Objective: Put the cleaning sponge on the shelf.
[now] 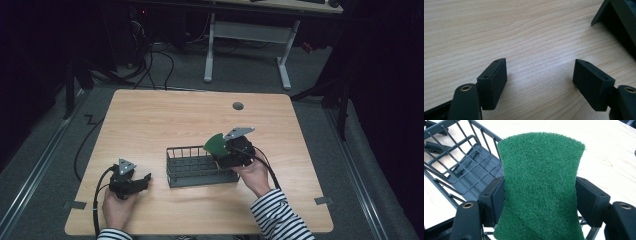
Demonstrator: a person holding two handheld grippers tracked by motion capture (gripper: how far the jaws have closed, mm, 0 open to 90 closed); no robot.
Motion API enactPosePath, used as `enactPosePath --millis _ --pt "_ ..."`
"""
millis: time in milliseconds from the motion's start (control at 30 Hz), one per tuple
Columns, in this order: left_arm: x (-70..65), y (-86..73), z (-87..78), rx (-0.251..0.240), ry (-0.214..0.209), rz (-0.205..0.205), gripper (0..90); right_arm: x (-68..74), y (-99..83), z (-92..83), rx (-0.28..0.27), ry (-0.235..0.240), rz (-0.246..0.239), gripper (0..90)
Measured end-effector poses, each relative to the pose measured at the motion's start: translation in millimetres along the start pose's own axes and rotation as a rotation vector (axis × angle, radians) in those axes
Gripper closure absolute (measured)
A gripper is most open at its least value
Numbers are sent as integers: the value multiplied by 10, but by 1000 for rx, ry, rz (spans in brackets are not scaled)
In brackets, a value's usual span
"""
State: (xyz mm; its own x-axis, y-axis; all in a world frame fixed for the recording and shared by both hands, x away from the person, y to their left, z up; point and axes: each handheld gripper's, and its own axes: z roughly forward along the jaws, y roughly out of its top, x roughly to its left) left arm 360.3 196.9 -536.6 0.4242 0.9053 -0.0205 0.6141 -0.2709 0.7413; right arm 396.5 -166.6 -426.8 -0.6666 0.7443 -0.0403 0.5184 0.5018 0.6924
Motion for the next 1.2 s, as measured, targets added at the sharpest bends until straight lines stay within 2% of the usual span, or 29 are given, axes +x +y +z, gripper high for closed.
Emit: enactPosePath --millis 167,367,600,867,1200 --pt "-3 0 2 -1 2 1 281 -6 -62 6 5 12 18 304" --pt "-4 0 2 -1 3 0 281 10 -73 24 17 4 8 305" --pt "-4 0 2 -1 3 0 281 3 -139 50 24 15 35 304" --pt "-3 0 2 -1 3 1 281 -7 -150 61 41 22 61 260" --pt "3 -1 0 -3 -1 -2 281 -9 -154 -23 4 24 81 225"
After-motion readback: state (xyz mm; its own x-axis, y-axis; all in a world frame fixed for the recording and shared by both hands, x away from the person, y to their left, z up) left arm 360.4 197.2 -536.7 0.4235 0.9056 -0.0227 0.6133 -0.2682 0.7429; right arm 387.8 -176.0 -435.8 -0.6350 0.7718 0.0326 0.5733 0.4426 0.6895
